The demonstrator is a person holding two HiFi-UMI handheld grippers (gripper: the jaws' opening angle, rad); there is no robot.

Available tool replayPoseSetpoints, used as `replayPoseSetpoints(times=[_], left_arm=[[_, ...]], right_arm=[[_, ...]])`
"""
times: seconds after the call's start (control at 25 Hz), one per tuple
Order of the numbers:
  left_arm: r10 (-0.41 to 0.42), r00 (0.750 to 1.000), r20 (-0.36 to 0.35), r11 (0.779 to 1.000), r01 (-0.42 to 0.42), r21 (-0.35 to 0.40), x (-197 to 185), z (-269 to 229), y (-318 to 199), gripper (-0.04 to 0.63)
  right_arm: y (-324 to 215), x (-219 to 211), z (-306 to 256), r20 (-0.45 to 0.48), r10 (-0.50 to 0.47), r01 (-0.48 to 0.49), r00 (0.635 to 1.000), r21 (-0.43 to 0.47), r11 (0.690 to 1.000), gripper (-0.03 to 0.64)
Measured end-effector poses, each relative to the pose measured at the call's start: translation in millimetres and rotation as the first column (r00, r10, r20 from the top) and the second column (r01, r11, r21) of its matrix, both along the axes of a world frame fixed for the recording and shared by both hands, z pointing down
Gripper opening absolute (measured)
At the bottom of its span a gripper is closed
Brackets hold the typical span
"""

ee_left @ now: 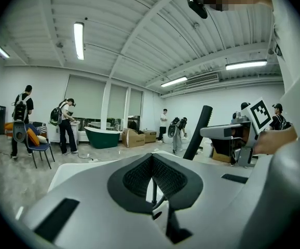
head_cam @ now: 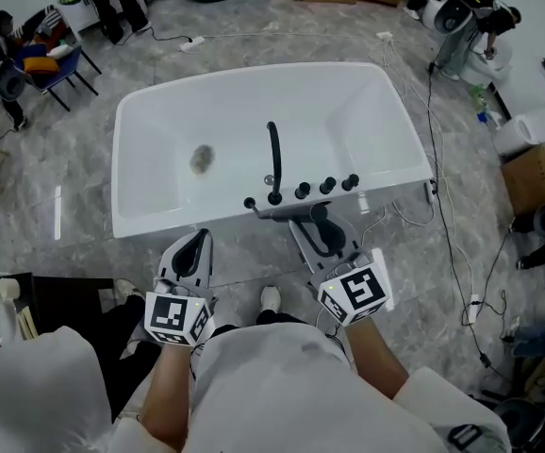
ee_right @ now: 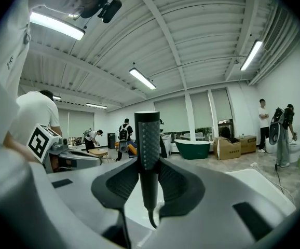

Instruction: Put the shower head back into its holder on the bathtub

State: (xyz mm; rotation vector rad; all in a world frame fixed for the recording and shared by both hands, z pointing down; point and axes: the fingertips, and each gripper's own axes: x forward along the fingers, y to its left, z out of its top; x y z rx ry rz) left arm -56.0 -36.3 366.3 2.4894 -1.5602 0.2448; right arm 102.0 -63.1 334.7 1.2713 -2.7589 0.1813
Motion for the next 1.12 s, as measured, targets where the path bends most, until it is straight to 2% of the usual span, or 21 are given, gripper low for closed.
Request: replayPoseSetpoints(times=[0.28, 0.64, 1.12], left_arm=[[-0.039, 0.999, 0.008, 0.999, 0.039, -0.01, 7.4, 7.3, -12.7, 0.011], [-0.071, 0.997, 0.007, 0.996, 0.071, -0.055, -8.4, 23.1, -24.2, 0.011], [0.024, 1.0, -0.007, 0.996, -0.025, -0.091, -27.1, 40.7, -66.6, 0.011]], right_arm=[[-24.1, 0.3, 21.7, -0.01, -0.04, 0.04, 0.999, -0.037, 0.999, 0.127], [-47.6, -12.2, 38.1, -0.037, -0.072, 0.069, 0.997, -0.073, 0.995, 0.128], [-76.7, -32.6, 60.3, -0.066, -0.003, -0.006, 0.998, -0.132, 0.991, 0.128]])
